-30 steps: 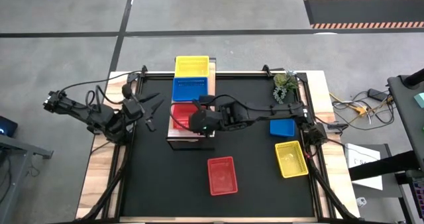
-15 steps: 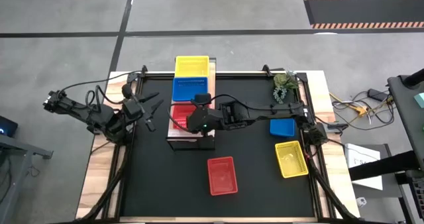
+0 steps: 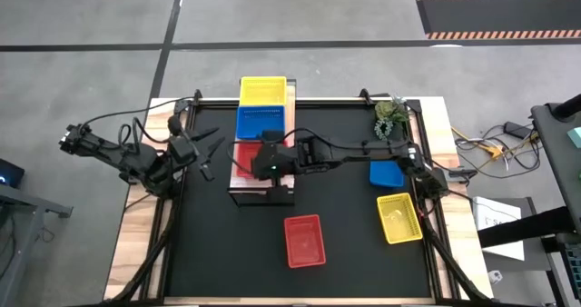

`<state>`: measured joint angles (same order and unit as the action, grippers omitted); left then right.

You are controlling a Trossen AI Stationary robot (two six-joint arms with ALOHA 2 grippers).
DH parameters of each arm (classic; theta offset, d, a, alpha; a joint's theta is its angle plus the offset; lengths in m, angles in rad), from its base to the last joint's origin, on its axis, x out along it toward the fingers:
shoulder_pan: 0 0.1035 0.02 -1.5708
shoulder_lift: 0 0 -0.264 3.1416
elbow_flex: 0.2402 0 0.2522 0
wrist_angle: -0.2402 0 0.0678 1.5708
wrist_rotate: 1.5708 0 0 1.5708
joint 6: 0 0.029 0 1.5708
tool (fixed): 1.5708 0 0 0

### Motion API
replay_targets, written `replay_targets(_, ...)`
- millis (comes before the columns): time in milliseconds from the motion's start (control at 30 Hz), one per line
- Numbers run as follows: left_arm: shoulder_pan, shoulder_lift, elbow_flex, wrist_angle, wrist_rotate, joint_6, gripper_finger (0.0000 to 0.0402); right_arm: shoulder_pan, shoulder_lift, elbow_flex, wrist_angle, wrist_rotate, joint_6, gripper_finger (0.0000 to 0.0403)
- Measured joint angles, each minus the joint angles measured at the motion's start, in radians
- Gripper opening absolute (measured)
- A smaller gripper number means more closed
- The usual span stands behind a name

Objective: Stack baskets on shelf by color
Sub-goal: Stack the blue bin on top of the blue bins on the shelf

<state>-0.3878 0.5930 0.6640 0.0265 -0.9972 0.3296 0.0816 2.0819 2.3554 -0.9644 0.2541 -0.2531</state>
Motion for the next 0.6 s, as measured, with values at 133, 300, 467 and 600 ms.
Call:
replay_targets(133, 0.000, 0.003, 0.000, 0.000, 0.001, 0.017, 0.0118, 0.002, -0.027, 0.000, -0.036, -0.001, 0.018, 0.0009)
replay_targets(300, 0.000, 0.008, 0.000, 0.010, 0.036, 0.018, 0.0118, 0.006, -0.068, 0.000, -0.151, -0.008, 0.082, 0.0008)
replay_targets(467, 0.000, 0.007, 0.000, 0.016, 0.068, 0.018, 0.0118, 0.019, -0.088, -0.002, -0.273, -0.026, 0.163, 0.0008)
replay_targets(600, 0.000, 0.008, 0.000, 0.019, 0.081, 0.018, 0.0118, 0.032, -0.104, -0.002, -0.353, -0.027, 0.220, 0.0008)
